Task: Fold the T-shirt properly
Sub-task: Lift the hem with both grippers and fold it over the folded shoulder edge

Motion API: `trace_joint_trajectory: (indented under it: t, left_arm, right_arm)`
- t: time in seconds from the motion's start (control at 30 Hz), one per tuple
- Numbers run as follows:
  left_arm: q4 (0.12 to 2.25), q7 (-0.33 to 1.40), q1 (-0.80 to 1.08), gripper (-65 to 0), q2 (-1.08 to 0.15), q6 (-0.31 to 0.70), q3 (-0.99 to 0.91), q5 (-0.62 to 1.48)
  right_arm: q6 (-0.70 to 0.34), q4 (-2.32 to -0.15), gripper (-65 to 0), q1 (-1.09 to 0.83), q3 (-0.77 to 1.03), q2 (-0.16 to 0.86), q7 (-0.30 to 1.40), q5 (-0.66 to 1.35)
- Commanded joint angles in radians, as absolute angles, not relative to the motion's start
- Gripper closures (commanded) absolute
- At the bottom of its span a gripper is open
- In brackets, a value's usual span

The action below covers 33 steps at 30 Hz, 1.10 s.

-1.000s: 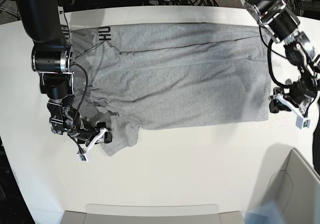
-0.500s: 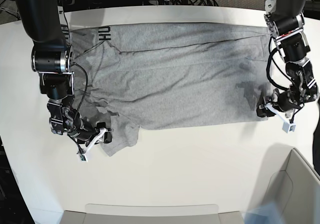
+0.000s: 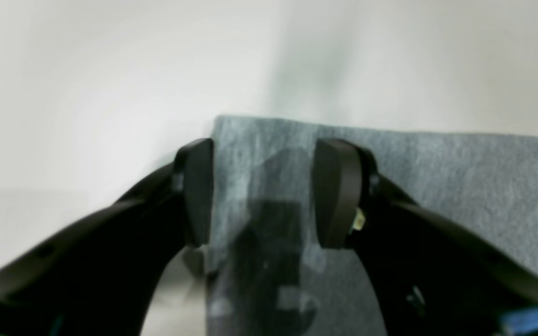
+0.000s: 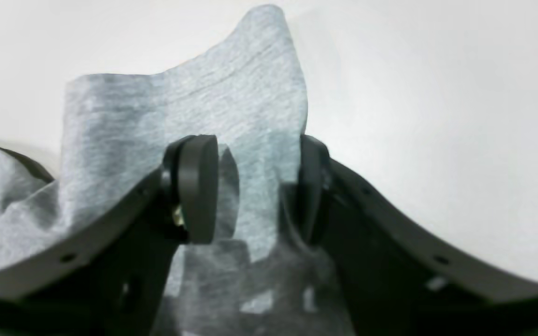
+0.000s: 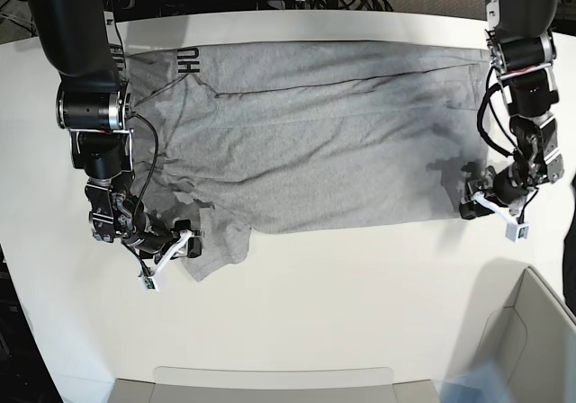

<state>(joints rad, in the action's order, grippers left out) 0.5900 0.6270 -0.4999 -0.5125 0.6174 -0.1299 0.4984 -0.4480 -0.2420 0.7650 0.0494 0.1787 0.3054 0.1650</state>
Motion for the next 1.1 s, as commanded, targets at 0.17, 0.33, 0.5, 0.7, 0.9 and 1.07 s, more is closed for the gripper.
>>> trace_joint_trajectory:
  t: [0.17, 0.33, 0.5, 0.7, 0.9, 1.07]
  left_arm:
    - [0.578, 0.664, -0.519, -21.0, -0.513, 0.685, -0.114, 0.489]
    - [0.552, 0.665, -0.518, 0.0, -0.518, 0.685, -0.114, 0.489]
    - [0.556, 0.713, -0.527, 0.0, -0.521, 0.688, -0.125, 0.493]
    - [0.558, 0.719, -0.561, 0.0, -0.524, 0.688, -0.127, 0.495]
    - [0.558, 0.719, -0.57, 0.0, -0.532, 0.688, -0.127, 0.495]
    - [0.558, 0.719, -0.572, 0.0, -0.545, 0.688, -0.128, 0.495]
  right_arm:
    - [-0.458, -0.252, -20.1, 0.796, 0.048, 0.18, 0.318, 0.16]
    - [-0.453, -0.255, -1.3, 0.812, 0.05, 0.182, 0.314, 0.16]
    - [-0.453, -0.255, 0.0, 0.848, 0.056, 0.183, 0.314, 0.163]
    - [-0.453, -0.325, 0.0, 0.857, 0.058, 0.183, 0.317, 0.168]
    - [-0.455, -0.478, 0.0, 0.809, 0.053, 0.183, 0.387, 0.165]
    - [-0.455, -0.642, 0.0, 0.753, 0.056, 0.183, 0.463, 0.168]
